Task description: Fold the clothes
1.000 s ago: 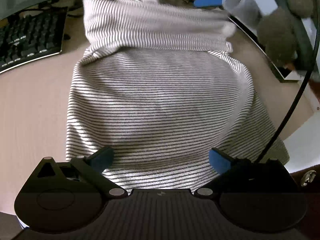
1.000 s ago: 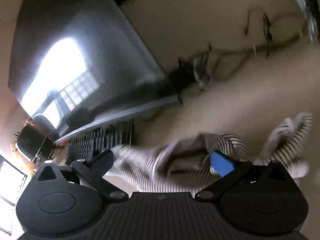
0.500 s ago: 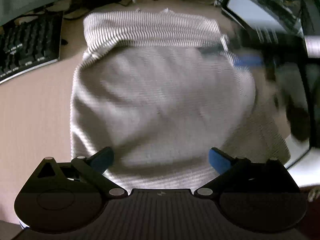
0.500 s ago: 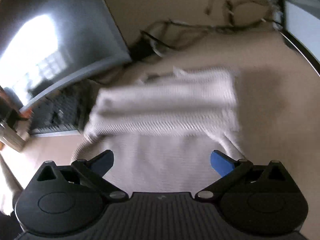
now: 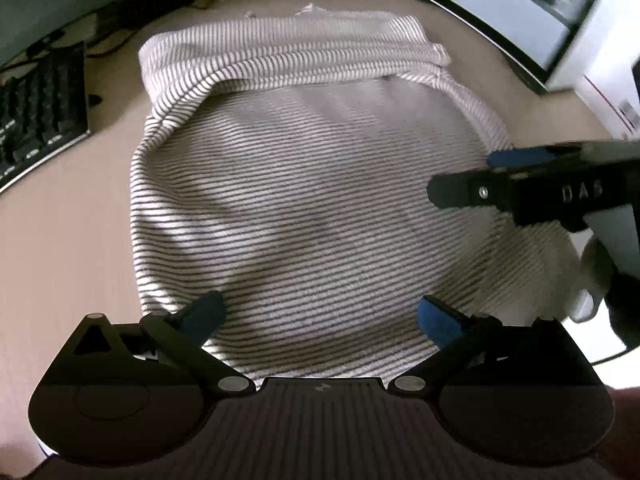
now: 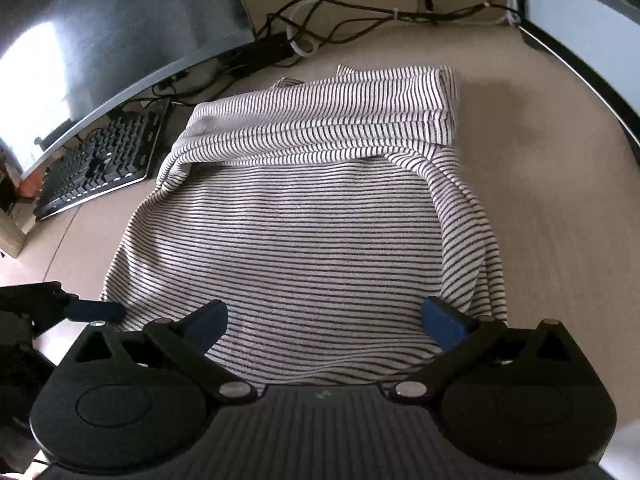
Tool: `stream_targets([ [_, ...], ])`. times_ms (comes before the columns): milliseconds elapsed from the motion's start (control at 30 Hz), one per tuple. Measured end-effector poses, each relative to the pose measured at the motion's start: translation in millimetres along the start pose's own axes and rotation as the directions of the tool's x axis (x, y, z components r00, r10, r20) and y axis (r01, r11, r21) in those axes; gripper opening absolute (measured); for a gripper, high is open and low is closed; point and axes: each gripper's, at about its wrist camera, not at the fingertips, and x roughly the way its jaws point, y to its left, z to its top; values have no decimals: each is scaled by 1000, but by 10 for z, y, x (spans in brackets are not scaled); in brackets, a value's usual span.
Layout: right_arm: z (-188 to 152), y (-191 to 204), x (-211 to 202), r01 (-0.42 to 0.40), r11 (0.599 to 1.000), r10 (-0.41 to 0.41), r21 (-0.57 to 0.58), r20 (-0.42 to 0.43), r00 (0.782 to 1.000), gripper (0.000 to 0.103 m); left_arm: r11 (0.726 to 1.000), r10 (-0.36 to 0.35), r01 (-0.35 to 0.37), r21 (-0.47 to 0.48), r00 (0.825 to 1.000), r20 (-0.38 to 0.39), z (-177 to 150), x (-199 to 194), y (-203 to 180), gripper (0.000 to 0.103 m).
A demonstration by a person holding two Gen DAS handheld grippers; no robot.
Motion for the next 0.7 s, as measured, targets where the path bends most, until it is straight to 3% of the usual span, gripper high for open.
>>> stream_targets([
  [233,-194,68,-125,19,999,-20,-35,-26,999,103,998,-58,58,-3,998,-23,-152,-82,-8,103],
  [400,-199,236,-54,74,982,-86,-175,-63,994,103,1000,0,1,30,999,-44,-17,-44,-68,103],
  [467,-144,161,-89,49,991,-56,-124,-50,997,103,997,54,-53,51,998,-20,35,-80,-108,103],
  [567,27,-70,-294,32,999,-32,1,60,998,103,985,143,-146,92,989,39,165,-160,-181,103],
  [700,328,-377,-479,65,997,-74,51,210,975,103,957,226,-248,150,962,153,415,-252,-346,103],
])
